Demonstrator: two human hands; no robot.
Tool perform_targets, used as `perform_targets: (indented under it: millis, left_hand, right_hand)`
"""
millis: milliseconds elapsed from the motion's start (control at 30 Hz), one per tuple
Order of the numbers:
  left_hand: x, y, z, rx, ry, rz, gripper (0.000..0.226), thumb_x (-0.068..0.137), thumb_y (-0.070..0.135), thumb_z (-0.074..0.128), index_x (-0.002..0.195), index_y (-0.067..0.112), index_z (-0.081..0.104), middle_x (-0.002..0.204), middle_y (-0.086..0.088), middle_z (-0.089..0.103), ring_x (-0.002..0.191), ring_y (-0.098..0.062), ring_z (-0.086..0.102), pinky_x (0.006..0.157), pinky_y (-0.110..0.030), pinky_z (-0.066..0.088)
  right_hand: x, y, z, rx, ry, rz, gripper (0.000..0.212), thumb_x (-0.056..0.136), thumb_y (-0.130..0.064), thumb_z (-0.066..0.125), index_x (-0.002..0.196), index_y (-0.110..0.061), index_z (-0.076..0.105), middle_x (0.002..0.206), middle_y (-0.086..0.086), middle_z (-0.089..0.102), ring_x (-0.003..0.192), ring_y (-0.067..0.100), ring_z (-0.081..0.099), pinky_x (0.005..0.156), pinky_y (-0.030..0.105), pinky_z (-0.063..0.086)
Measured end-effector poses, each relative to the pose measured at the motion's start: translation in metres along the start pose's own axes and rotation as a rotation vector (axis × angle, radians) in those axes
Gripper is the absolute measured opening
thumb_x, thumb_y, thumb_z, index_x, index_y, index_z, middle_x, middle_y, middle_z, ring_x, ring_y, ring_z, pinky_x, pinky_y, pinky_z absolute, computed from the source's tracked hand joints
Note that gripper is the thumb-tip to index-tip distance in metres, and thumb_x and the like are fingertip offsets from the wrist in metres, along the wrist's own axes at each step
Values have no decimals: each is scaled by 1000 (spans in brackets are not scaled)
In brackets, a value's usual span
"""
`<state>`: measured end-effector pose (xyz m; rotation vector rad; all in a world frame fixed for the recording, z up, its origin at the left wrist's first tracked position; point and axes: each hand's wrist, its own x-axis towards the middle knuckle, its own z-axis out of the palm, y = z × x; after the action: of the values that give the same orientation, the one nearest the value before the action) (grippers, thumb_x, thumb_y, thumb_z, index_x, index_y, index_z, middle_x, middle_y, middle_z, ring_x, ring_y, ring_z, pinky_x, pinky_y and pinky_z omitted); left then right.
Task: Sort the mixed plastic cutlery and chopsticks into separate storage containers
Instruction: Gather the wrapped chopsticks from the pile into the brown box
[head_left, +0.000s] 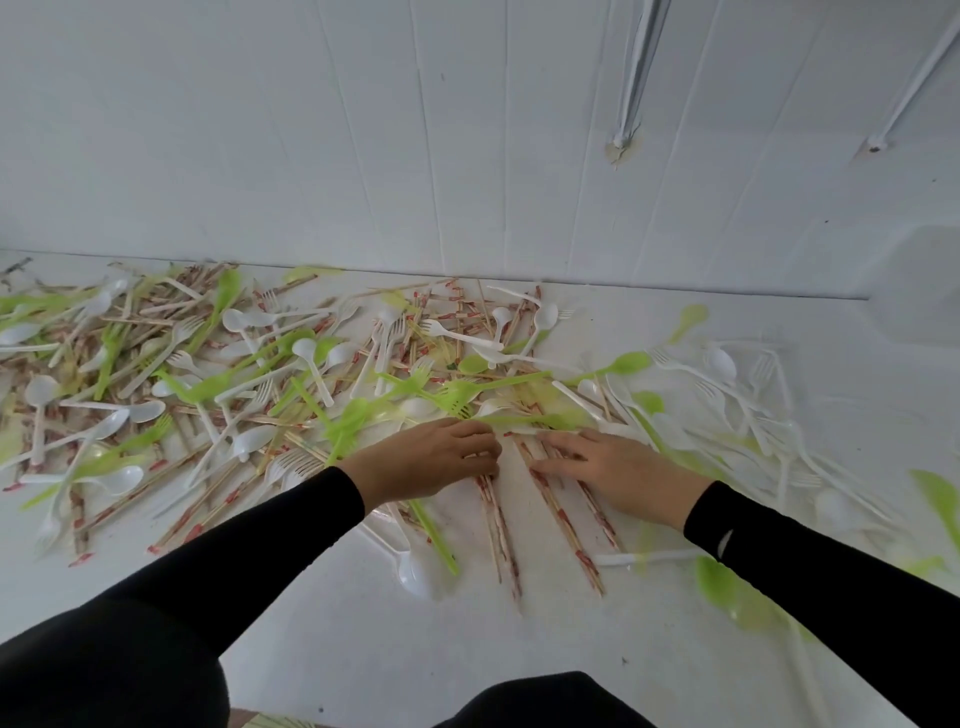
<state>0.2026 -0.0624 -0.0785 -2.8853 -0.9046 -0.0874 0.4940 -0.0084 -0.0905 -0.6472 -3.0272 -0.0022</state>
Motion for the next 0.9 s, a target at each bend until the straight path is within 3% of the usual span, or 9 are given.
perform_targets:
  millis: [67, 233, 333, 467, 600, 667, 733, 800, 900]
  left_hand:
    - [0, 2, 3, -23, 15, -8, 38, 87, -5, 51, 121, 10, 62, 129, -6, 60, 122, -25, 51, 102, -34, 47]
    - [0, 9, 7, -14, 75, -37, 31, 97, 6, 39, 119, 9, 61, 114, -8, 62, 106, -24, 57, 101, -38, 47]
    - [0, 11, 8, 47, 89, -43, 37, 97, 8, 36, 121, 13, 63, 113, -5, 61, 107, -22, 56, 112, -38, 36]
    - [0, 15, 7, 14, 121, -53, 31, 99, 11, 36, 114, 10, 63, 115, -8, 61, 105, -25, 57, 102, -38, 44]
    - [3, 20, 9, -22, 169, -111, 29, 99, 9, 36, 108, 5, 63, 106, -10, 64, 97, -28, 59, 101, -34, 41]
    - [5, 21, 10, -34, 161, -129, 35, 96, 8, 31, 112, 5, 63, 105, -10, 62, 100, -28, 55, 100, -33, 37]
    - [5, 20, 9, -72, 144, -131, 36, 93, 5, 32, 112, 6, 63, 106, -10, 59, 99, -26, 51, 92, -33, 44]
    - [5, 17, 4, -150, 158, -197, 26, 91, 0, 44, 109, 6, 62, 106, -11, 54, 96, -23, 49, 82, -34, 47]
    - [7, 9, -5, -336, 285, -375, 26, 86, -4, 62, 110, 6, 59, 111, -10, 57, 99, -20, 55, 85, -30, 49]
  right_hand:
    - [5, 1, 4, -68, 51, -103, 83, 67, 7, 68, 140, -29, 51, 146, 3, 51, 97, 21, 65, 72, 29, 56]
    - [12, 4, 12, -159, 40, -204, 61, 85, -8, 33, 140, -31, 41, 127, -5, 63, 98, 17, 61, 68, 25, 52]
    - [15, 11, 13, -165, 72, -219, 58, 85, -8, 34, 136, -31, 49, 114, -2, 61, 95, 18, 54, 67, 29, 51]
    - [18, 13, 12, -144, 163, -249, 38, 89, -13, 41, 115, -25, 66, 117, 1, 63, 97, 19, 57, 68, 32, 55]
    - [21, 7, 12, -188, 190, -281, 23, 89, -14, 45, 101, -25, 60, 123, -2, 63, 104, 18, 60, 74, 30, 50]
    - [22, 6, 13, -178, 209, -307, 21, 90, -13, 45, 101, -23, 59, 118, -2, 64, 100, 18, 62, 73, 28, 47]
    - [22, 7, 15, -165, 246, -336, 20, 91, -10, 46, 104, -21, 57, 115, 0, 64, 95, 20, 63, 73, 28, 50]
    - [20, 8, 22, -128, 293, -332, 21, 91, -6, 50, 107, -18, 56, 113, 3, 64, 92, 22, 63, 75, 30, 53]
    - [20, 10, 30, -129, 295, -304, 36, 90, -2, 54, 122, -19, 59, 116, 1, 60, 94, 20, 58, 81, 28, 54]
